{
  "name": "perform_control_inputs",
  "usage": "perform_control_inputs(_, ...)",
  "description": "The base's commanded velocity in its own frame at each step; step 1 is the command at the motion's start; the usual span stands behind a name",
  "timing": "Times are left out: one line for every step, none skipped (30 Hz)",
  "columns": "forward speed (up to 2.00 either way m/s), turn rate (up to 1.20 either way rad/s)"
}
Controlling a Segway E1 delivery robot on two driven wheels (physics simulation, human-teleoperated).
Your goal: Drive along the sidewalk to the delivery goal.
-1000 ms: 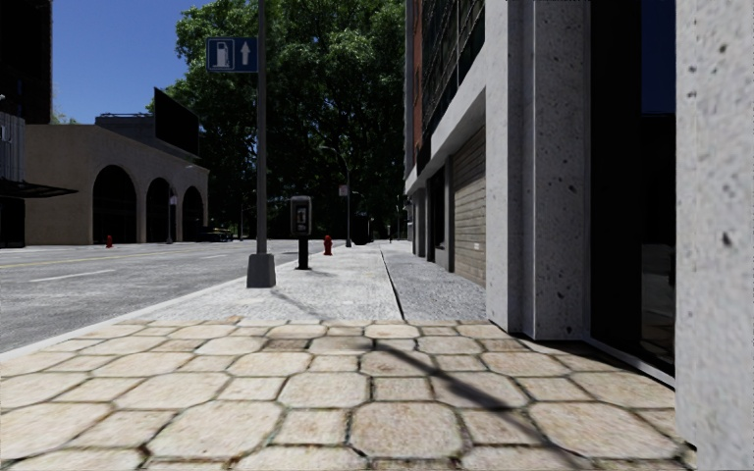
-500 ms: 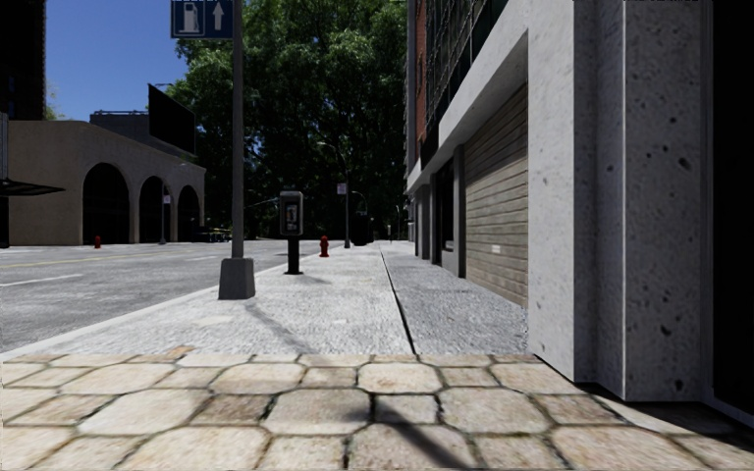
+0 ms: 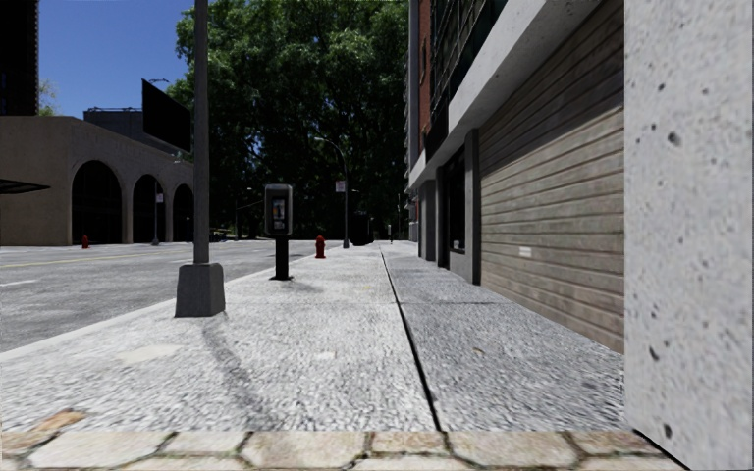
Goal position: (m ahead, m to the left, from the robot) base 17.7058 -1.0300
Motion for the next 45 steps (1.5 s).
perform_control_inputs(2.0, 0.0)
perform_control_inputs(2.0, 0.0)
perform_control_inputs(2.0, 0.0)
perform_control_inputs(2.0, 0.0)
perform_control_inputs(2.0, 0.0)
perform_control_inputs(2.0, 0.0)
perform_control_inputs(2.0, 0.0)
perform_control_inputs(2.0, 0.0)
perform_control_inputs(2.0, 0.0)
perform_control_inputs(2.0, 0.0)
perform_control_inputs(2.0, 0.0)
perform_control_inputs(2.0, 0.0)
perform_control_inputs(2.0, 0.0)
perform_control_inputs(2.0, 0.0)
perform_control_inputs(2.0, 0.0)
perform_control_inputs(2.0, 0.0)
perform_control_inputs(2.0, 0.0)
perform_control_inputs(2.0, 0.0)
perform_control_inputs(2.0, 0.0)
perform_control_inputs(2.0, 0.0)
perform_control_inputs(2.0, 0.0)
perform_control_inputs(2.0, 0.0)
perform_control_inputs(2.0, 0.0)
perform_control_inputs(2.0, 0.0)
perform_control_inputs(2.0, 0.0)
perform_control_inputs(2.0, 0.0)
perform_control_inputs(2.0, 0.0)
perform_control_inputs(2.0, 0.0)
perform_control_inputs(2.0, 0.0)
perform_control_inputs(2.0, 0.0)
perform_control_inputs(2.0, 0.0)
perform_control_inputs(2.0, 0.0)
perform_control_inputs(2.0, 0.0)
perform_control_inputs(2.0, 0.0)
perform_control_inputs(2.0, 0.0)
perform_control_inputs(2.0, 0.0)
perform_control_inputs(2.0, 0.0)
perform_control_inputs(2.0, 0.0)
perform_control_inputs(2.0, 0.0)
perform_control_inputs(2.0, 0.0)
perform_control_inputs(2.0, 0.0)
perform_control_inputs(2.0, 0.0)
perform_control_inputs(2.0, 0.0)
perform_control_inputs(2.0, 0.0)
perform_control_inputs(2.0, 0.0)
